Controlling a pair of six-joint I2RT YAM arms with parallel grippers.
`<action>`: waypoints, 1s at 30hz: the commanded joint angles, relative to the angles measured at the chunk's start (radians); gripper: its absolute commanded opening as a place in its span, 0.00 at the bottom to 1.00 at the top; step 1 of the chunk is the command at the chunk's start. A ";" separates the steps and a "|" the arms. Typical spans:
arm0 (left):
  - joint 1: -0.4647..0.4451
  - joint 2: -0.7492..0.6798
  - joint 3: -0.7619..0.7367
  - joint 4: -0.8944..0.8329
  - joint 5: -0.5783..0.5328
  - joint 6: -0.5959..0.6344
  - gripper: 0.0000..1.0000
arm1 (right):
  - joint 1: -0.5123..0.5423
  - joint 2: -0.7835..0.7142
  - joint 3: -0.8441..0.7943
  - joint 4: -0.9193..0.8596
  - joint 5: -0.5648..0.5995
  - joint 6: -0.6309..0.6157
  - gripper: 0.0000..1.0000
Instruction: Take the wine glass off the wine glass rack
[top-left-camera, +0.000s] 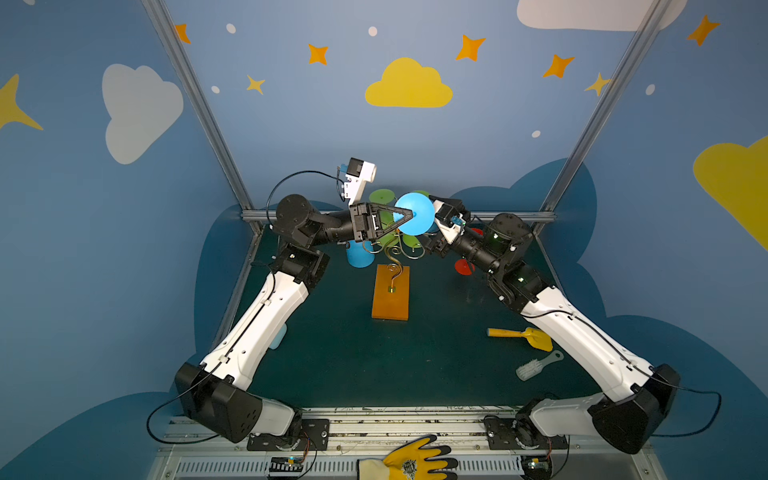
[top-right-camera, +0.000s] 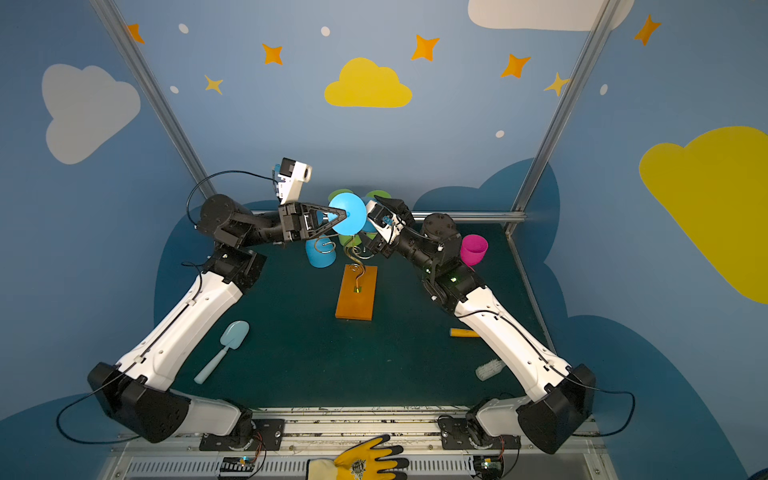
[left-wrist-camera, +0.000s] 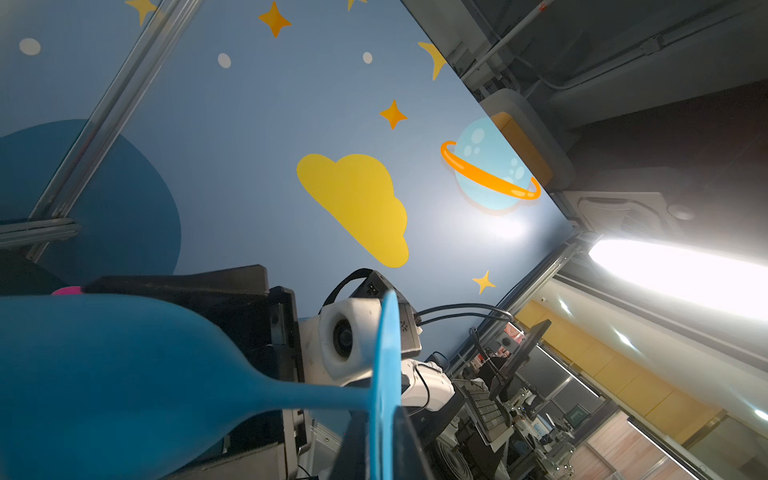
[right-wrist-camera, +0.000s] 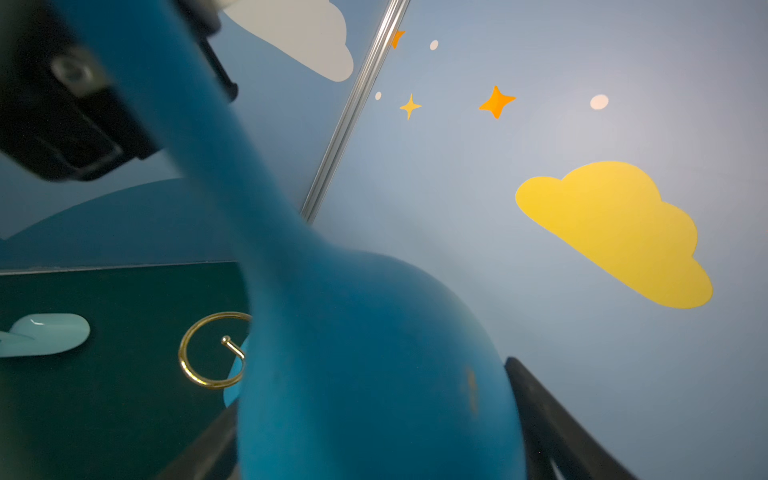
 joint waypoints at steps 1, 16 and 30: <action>0.007 -0.037 0.002 -0.045 -0.003 0.095 0.58 | 0.004 -0.053 0.035 -0.061 0.065 0.048 0.71; -0.018 -0.129 -0.164 -0.245 -0.516 1.020 0.67 | 0.087 -0.091 0.328 -0.867 0.375 0.253 0.56; -0.111 -0.134 -0.309 0.073 -0.628 1.583 0.62 | 0.152 0.055 0.538 -1.206 0.396 0.394 0.49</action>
